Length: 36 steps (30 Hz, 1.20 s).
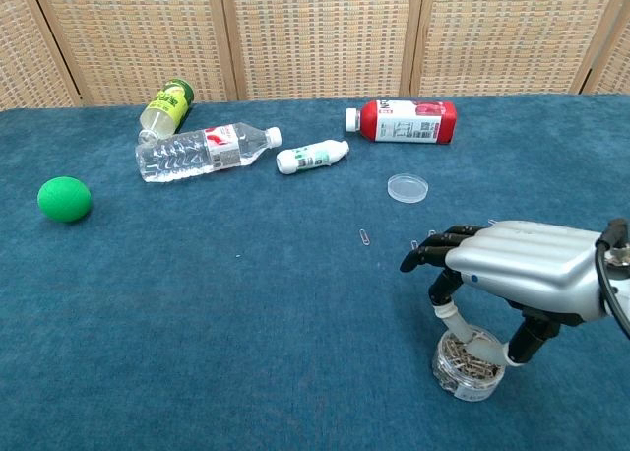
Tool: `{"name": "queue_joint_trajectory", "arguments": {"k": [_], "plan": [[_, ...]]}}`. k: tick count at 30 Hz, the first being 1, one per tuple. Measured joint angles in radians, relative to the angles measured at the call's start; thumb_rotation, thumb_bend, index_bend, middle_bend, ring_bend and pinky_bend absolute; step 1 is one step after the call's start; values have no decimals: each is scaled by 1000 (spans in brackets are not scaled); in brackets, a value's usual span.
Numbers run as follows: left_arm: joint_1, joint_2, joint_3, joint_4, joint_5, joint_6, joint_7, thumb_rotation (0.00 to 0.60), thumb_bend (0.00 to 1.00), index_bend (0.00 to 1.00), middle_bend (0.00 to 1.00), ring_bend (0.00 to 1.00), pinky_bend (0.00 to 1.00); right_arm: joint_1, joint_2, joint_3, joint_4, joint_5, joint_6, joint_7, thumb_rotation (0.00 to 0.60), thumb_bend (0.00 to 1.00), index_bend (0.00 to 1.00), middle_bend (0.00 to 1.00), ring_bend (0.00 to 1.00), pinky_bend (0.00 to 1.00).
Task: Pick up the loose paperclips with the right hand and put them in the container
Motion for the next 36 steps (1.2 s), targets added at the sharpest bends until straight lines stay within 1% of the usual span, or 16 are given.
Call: {"name": "queue_joint_trajectory", "arguments": {"k": [1, 3, 6, 8, 18, 22, 26, 29, 32, 36], "plan": [[1, 0, 0, 0, 1, 1, 1, 600, 0, 0, 0, 0, 0, -1, 1, -1, 0, -1, -1, 1, 600, 412, 587, 89, 0, 0], [2, -1, 0, -1, 1, 4, 3, 600, 0, 0, 0, 0, 0, -3, 2, -2, 0, 0, -3, 4, 600, 352, 502, 90, 0, 0], [2, 0, -1, -1, 1, 5, 5, 600, 0, 0, 0, 0, 0, -4, 6, 0, -2, -3, -8, 11, 600, 243, 456, 89, 0, 0], [2, -1, -1, -2, 1, 5, 4, 600, 0, 0, 0, 0, 0, -4, 9, 0, -3, -7, -9, 12, 600, 215, 438, 89, 0, 0], [2, -1, -2, -1, 1, 3, 1, 600, 0, 0, 0, 0, 0, -7, 20, 15, -19, -11, -2, 19, 600, 215, 434, 90, 0, 0], [3, 2, -3, -2, 1, 6, -5, 600, 0, 0, 0, 0, 0, -7, 41, 51, -49, -16, 17, 48, 600, 216, 434, 89, 0, 0], [4, 5, -4, -2, 1, 7, -11, 600, 0, 0, 0, 0, 0, 2, 51, 95, -48, -6, 24, 75, 600, 218, 434, 90, 0, 0], [3, 5, -4, -1, 2, 6, -11, 600, 0, 0, 0, 0, 0, 17, 47, 127, -10, 8, 17, 93, 600, 219, 434, 90, 0, 0], [3, 5, -4, 0, 1, 5, -11, 600, 0, 0, 0, 0, 0, 39, 35, 154, 51, 33, -7, 109, 600, 220, 434, 90, 0, 0], [2, 3, -6, 2, -5, 3, -9, 600, 0, 0, 0, 0, 0, 78, 2, 191, 144, 103, -54, 120, 600, 222, 434, 89, 0, 0]]}}
